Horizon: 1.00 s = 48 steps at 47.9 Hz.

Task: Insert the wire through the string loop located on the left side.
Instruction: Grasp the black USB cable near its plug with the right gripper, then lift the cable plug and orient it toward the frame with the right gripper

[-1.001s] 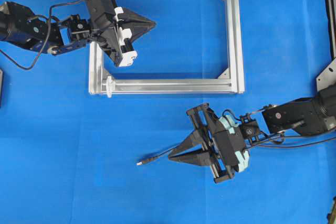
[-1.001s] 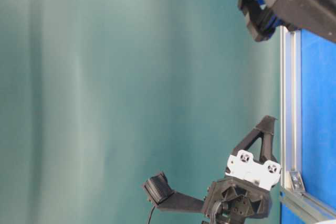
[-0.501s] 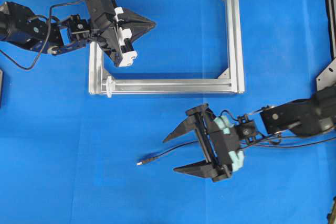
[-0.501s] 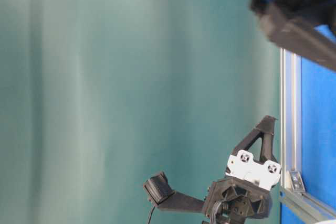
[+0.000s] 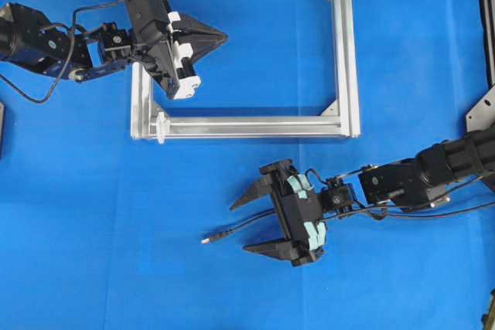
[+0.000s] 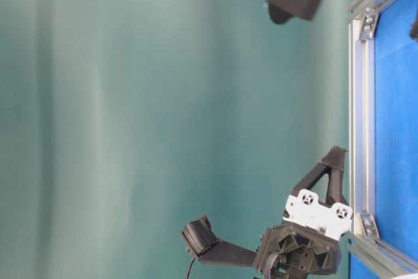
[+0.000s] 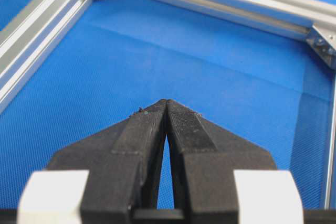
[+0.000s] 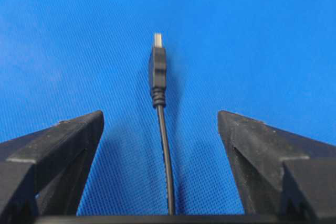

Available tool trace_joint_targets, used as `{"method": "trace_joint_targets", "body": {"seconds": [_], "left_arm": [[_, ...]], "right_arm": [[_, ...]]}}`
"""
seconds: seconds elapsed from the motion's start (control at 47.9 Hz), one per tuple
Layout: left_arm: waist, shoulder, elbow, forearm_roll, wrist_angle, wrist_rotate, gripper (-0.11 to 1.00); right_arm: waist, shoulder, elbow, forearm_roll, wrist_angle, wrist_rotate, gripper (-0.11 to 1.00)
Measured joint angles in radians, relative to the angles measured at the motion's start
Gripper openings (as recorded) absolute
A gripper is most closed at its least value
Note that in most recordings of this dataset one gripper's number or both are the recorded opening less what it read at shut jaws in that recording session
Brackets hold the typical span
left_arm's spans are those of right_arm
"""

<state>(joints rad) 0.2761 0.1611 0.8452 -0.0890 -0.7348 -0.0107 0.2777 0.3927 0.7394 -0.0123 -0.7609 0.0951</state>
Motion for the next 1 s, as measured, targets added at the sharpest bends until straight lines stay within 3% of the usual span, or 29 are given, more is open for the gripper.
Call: {"method": "trace_joint_targets", "body": {"seconds": [0.292,0.355,0.459,0.563,1.001], "left_arm": [[0.0,0.0,0.002,0.0,0.0,0.0,0.0],[0.0,0.0,0.003,0.0,0.0,0.0,0.0],[0.0,0.0,0.005,0.0,0.0,0.0,0.0],[0.0,0.0,0.005,0.0,0.0,-0.002,0.0],[0.0,0.0,0.003,0.0,0.0,-0.002,0.0]], "right_arm": [[-0.002,0.0,0.0,0.003,0.0,0.0,0.68],[-0.002,0.0,0.0,0.003,0.002,0.0,0.54],[-0.003,0.0,0.0,0.003,0.015,0.0,0.22],[-0.012,0.0,0.002,0.003,0.018,-0.002,0.02],[-0.017,-0.008,0.011,0.003,0.028,0.0,0.0]]}}
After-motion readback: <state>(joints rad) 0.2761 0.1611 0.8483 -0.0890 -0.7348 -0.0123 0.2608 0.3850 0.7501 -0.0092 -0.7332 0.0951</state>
